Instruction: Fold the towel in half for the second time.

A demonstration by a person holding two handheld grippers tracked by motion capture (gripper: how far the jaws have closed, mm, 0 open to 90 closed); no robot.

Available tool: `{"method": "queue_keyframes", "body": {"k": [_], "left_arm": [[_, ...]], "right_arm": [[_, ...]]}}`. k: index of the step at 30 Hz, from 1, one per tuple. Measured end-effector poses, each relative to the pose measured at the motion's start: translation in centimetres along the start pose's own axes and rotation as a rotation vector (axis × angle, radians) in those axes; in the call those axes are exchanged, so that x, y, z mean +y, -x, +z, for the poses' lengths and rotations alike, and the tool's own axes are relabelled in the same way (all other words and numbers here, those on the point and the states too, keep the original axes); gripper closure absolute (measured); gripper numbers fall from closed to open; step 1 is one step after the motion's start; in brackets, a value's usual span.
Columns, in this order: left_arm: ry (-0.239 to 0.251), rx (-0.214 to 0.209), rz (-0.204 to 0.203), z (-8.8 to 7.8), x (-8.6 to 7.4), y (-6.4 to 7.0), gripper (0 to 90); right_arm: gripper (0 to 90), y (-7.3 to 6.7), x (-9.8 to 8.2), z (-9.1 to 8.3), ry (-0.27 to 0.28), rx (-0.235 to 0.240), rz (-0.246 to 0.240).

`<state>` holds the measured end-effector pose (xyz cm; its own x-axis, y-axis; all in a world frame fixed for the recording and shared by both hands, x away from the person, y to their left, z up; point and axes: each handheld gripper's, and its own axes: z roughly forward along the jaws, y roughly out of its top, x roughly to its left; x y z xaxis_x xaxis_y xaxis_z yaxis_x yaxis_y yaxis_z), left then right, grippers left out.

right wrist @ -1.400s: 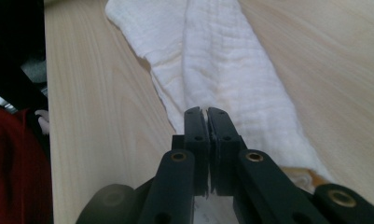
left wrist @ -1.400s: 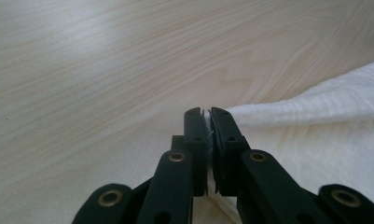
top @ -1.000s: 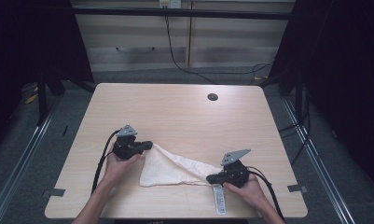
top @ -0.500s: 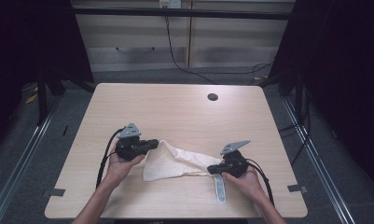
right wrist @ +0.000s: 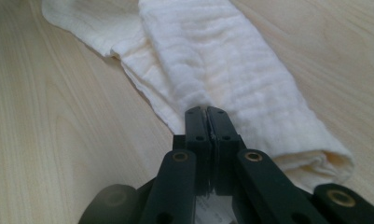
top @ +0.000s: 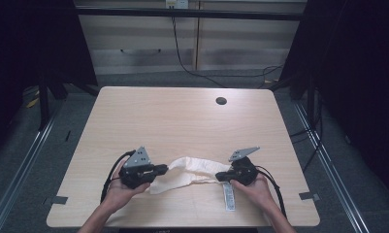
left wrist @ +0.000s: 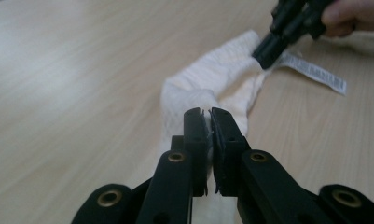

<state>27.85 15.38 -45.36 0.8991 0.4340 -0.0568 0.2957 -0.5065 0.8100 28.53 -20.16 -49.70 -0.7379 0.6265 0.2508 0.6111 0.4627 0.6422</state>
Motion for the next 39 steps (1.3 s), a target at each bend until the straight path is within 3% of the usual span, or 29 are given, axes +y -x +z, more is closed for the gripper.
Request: {"method": "queue_keyframes", "body": {"k": [5,13,19,23,25,28,33,39], "left_arm": [[-0.060,-0.018,0.005,0.4,-1.6,0.9,85.5],[-0.164,-0.031,0.005,1.8,-3.8,0.9,85.4],[-0.145,-0.025,-0.030,1.7,-4.2,0.4,85.5],[-0.146,-0.016,-0.025,1.6,-4.3,0.4,85.6],[-0.136,-0.020,-0.043,1.6,-4.4,0.4,85.7],[-0.143,-0.006,-0.036,1.6,-4.4,0.6,85.7],[-0.141,-0.010,-0.036,1.6,-4.4,0.5,85.7],[-0.138,0.004,-0.040,1.6,-4.4,0.6,85.7]], "right_arm": [[88.2,0.1,-0.1,0.1,0.010,0.006,-0.001],[88.2,0.0,-0.1,0.0,0.015,0.000,-0.010],[88.1,0.0,-0.5,-0.4,0.012,-0.036,-0.022],[88.1,0.3,-1.2,-1.1,0.027,-0.045,-0.005],[88.1,0.3,-1.4,-1.4,0.025,-0.062,-0.009],[88.2,0.3,-1.6,-1.8,0.021,-0.096,-0.018],[88.2,0.8,-2.8,-3.0,0.054,-0.083,0.040],[88.2,0.6,-3.8,-4.0,0.043,-0.117,0.047]]}}
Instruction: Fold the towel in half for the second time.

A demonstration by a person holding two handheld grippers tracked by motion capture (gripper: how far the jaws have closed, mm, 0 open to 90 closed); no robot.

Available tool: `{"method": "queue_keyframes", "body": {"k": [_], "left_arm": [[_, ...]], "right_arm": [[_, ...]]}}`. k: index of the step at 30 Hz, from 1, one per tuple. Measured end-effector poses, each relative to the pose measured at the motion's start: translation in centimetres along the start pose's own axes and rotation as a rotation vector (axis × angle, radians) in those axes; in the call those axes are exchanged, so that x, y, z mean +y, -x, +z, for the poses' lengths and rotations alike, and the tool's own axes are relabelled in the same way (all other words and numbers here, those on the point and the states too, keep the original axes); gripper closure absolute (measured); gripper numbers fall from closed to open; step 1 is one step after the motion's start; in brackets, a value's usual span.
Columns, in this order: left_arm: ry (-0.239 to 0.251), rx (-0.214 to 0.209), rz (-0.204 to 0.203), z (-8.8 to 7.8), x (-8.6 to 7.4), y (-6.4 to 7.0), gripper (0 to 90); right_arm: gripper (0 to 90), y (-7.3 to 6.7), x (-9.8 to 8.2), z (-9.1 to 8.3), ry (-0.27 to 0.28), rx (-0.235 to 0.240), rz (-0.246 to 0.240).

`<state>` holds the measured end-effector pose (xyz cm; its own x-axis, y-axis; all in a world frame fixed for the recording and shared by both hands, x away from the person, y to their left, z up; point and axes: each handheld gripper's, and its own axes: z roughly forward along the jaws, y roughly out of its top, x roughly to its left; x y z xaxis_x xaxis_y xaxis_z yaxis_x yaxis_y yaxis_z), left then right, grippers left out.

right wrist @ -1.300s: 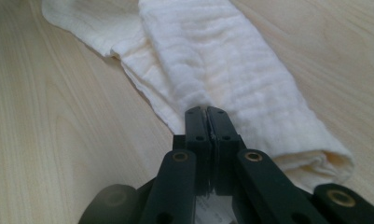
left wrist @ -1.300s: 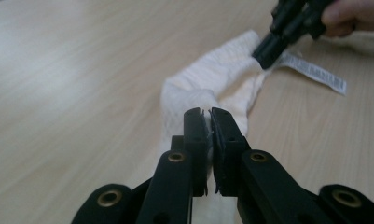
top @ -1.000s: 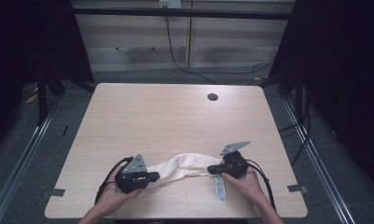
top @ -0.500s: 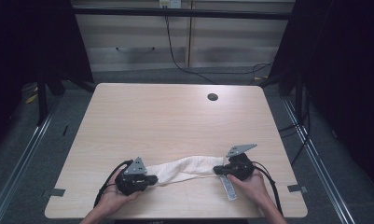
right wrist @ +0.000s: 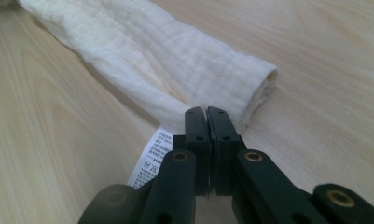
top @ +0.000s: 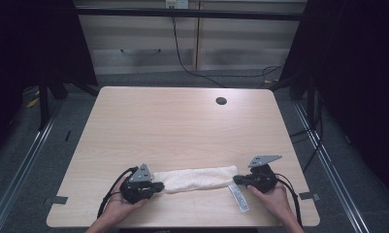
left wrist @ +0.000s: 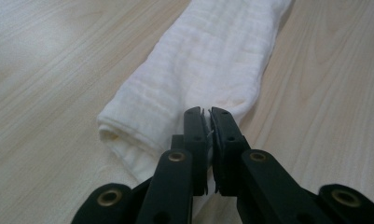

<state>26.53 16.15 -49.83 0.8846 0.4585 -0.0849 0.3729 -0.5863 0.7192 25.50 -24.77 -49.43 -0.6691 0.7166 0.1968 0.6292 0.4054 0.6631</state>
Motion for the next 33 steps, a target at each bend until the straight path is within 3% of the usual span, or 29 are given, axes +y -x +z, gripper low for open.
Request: {"method": "queue_keyframes", "body": {"k": [10,13,18,21,24,28,31,33], "left_arm": [[0.019,0.006,-0.029,0.2,0.1,-1.2,85.7],[0.028,0.005,-0.064,0.2,0.0,-2.2,85.7],[0.017,0.041,-0.066,0.4,0.5,-3.1,85.7],[0.016,0.070,-0.105,0.6,0.9,-4.1,85.6],[0.031,0.079,-0.172,0.5,1.0,-5.2,84.1],[0.051,0.083,-0.181,-0.5,0.7,-5.2,77.3],[0.079,0.081,-0.191,-1.5,0.5,-5.0,70.3],[0.094,0.084,-0.201,-2.3,0.3,-4.9,64.9]], "right_arm": [[88.2,-0.2,-0.3,0.3,0.022,-0.007,-0.011],[88.1,-0.1,0.2,0.7,0.019,-0.009,-0.017],[88.1,0.4,1.4,1.6,0.013,-0.031,-0.039],[87.8,0.8,2.3,2.2,0.006,-0.050,-0.033],[85.1,1.1,3.3,3.1,0.016,-0.051,-0.024],[76.2,1.1,3.8,3.4,0.025,-0.033,-0.035],[69.4,0.8,3.6,2.6,0.039,-0.011,-0.048],[67.8,0.7,3.4,2.0,0.046,-0.022,-0.043]]}}
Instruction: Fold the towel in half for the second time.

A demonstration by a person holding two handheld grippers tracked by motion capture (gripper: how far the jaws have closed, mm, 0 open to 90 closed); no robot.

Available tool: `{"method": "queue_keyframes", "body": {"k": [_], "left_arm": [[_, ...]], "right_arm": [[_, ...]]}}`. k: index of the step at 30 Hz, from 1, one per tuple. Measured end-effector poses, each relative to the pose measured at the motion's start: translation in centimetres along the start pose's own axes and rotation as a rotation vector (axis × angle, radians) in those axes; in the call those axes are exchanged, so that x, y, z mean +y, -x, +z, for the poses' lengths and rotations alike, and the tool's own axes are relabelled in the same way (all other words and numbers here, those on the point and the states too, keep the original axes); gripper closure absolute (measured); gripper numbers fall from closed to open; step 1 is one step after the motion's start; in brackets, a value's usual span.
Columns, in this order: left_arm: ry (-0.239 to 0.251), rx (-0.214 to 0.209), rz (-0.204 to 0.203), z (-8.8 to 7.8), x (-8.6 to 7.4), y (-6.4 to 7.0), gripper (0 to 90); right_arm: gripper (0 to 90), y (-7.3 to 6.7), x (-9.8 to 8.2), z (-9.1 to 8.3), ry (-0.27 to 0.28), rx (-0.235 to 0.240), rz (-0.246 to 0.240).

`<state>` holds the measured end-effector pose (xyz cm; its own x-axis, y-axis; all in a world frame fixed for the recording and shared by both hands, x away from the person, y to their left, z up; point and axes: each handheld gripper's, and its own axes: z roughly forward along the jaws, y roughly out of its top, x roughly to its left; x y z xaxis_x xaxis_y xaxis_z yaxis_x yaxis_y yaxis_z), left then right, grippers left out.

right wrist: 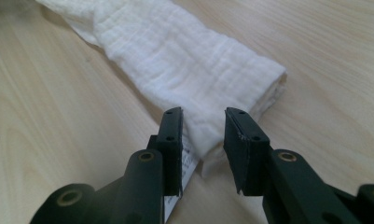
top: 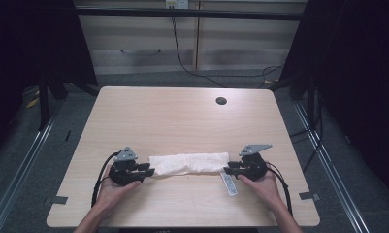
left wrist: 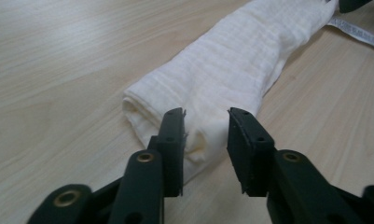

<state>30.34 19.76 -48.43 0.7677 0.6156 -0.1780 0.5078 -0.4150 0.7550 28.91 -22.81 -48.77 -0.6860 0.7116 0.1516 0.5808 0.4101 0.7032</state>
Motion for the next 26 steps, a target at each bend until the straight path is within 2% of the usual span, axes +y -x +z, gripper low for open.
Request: {"method": "queue_keyframes", "body": {"k": [5,9,11,14,18,19,21,22,24,25,26], "left_arm": [[0.034,0.019,-0.023,-2.1,-0.7,0.0,53.0],[0.039,0.025,-0.058,-3.4,-1.4,-0.3,43.9],[0.047,0.041,-0.076,-4.2,-2.0,-0.6,41.3],[0.035,0.087,-0.077,-4.8,-2.8,-1.0,39.6],[0.039,0.107,-0.113,-5.2,-3.9,-1.7,35.3],[0.038,0.106,-0.119,-5.4,-4.0,-1.7,35.2],[0.053,0.111,-0.122,-5.9,-4.2,-1.7,34.2],[0.075,0.096,-0.132,-6.1,-4.4,-1.8,33.4],[0.072,0.115,-0.127,-6.3,-4.6,-2.0,33.3],[0.085,0.103,-0.150,-6.4,-4.8,-2.3,32.8],[0.084,0.124,-0.159,-6.4,-4.9,-2.4,32.6]], "right_arm": [[62.0,-0.3,-1.1,-2.0,0.037,-0.005,0.013],[55.9,-0.5,-2.0,-3.6,0.073,-0.041,0.028],[53.3,-0.5,-2.4,-4.2,0.098,-0.051,0.046],[49.8,-0.5,-3.1,-5.5,0.140,-0.073,0.075],[44.8,0.2,-4.2,-6.8,0.194,-0.105,0.119],[44.0,0.6,-4.6,-6.9,0.213,-0.114,0.143],[40.2,0.9,-5.0,-7.0,0.214,-0.144,0.151],[39.2,0.9,-5.1,-7.1,0.213,-0.158,0.158],[38.8,1.2,-5.5,-7.1,0.216,-0.165,0.176],[39.0,1.2,-5.5,-7.1,0.209,-0.165,0.178],[38.9,1.2,-5.5,-7.2,0.209,-0.169,0.175]]}}
